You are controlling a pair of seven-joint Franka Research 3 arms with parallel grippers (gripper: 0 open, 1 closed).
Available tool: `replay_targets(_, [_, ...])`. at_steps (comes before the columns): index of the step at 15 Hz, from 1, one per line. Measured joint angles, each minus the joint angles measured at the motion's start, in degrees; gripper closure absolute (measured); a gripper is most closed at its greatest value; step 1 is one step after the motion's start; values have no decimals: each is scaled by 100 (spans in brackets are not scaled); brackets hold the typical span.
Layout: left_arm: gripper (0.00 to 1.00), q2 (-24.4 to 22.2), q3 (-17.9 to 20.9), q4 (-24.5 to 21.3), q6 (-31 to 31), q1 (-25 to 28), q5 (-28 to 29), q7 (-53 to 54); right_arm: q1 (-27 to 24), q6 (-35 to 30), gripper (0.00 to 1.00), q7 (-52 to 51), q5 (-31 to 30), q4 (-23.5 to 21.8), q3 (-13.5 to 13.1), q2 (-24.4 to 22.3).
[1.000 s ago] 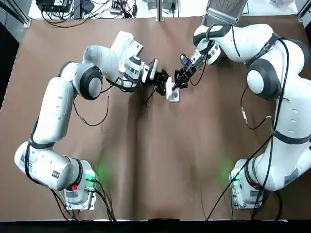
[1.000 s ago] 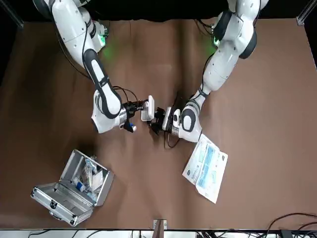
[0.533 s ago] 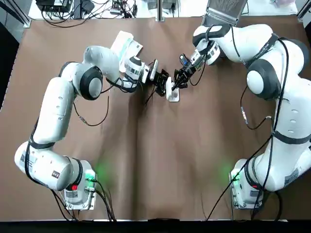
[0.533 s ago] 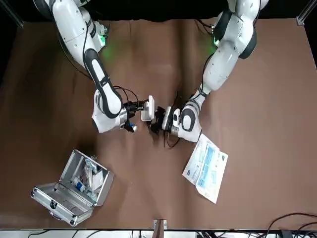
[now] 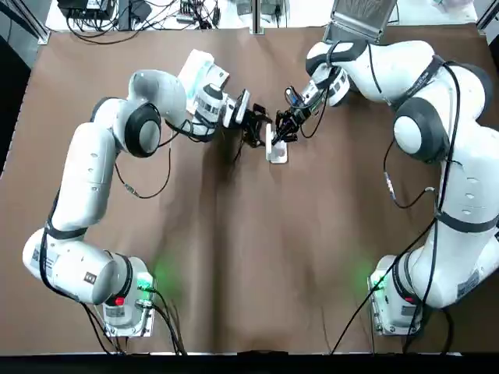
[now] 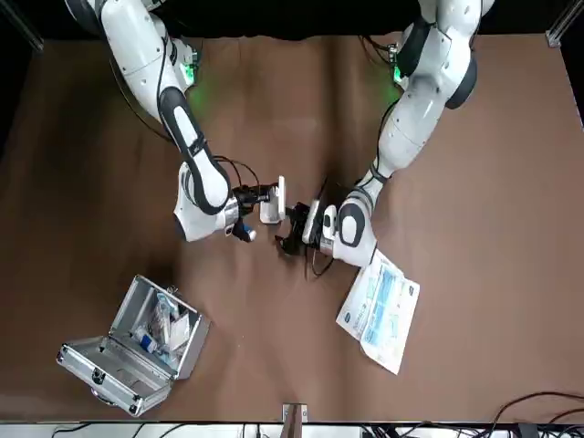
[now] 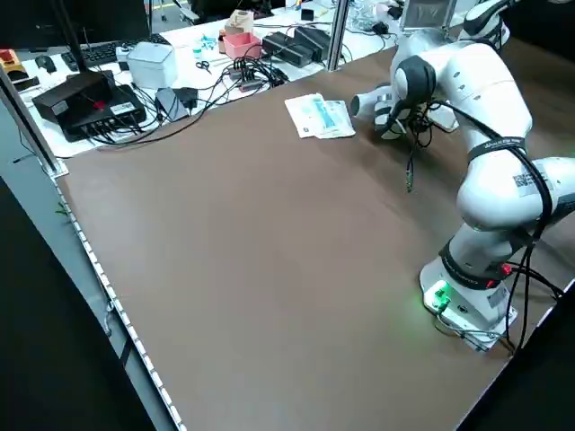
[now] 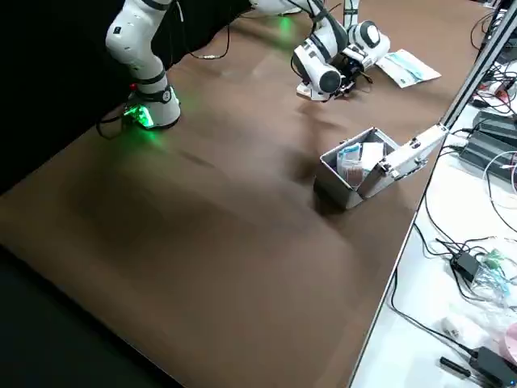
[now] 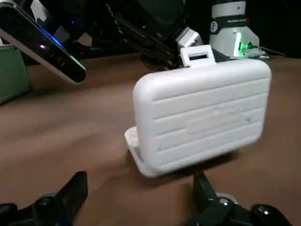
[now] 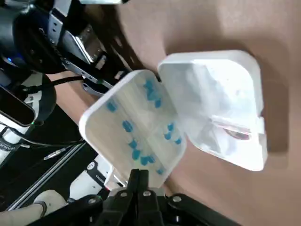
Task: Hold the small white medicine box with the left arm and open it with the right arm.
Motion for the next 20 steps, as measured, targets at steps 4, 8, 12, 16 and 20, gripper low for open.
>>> replay_targets(4, [0,-93,18,4,-258,431,519,-25,131,225,99,0,132,49,2,0])
replay_targets(8, [0,-326,31,-2,-628,817,839,-588,306,533,99,6,204,75,2,1])
replay_targets(12, [0,-691,64,-36,-1071,1249,1101,-1329,501,959,99,19,227,75,3,69])
replay_targets(16, [0,-1314,74,-65,-1876,2002,1613,-2342,644,1267,99,17,301,80,3,207])
replay_targets(20, [0,-1867,74,-75,-2134,2430,2104,-2632,773,1488,99,12,303,102,3,310])
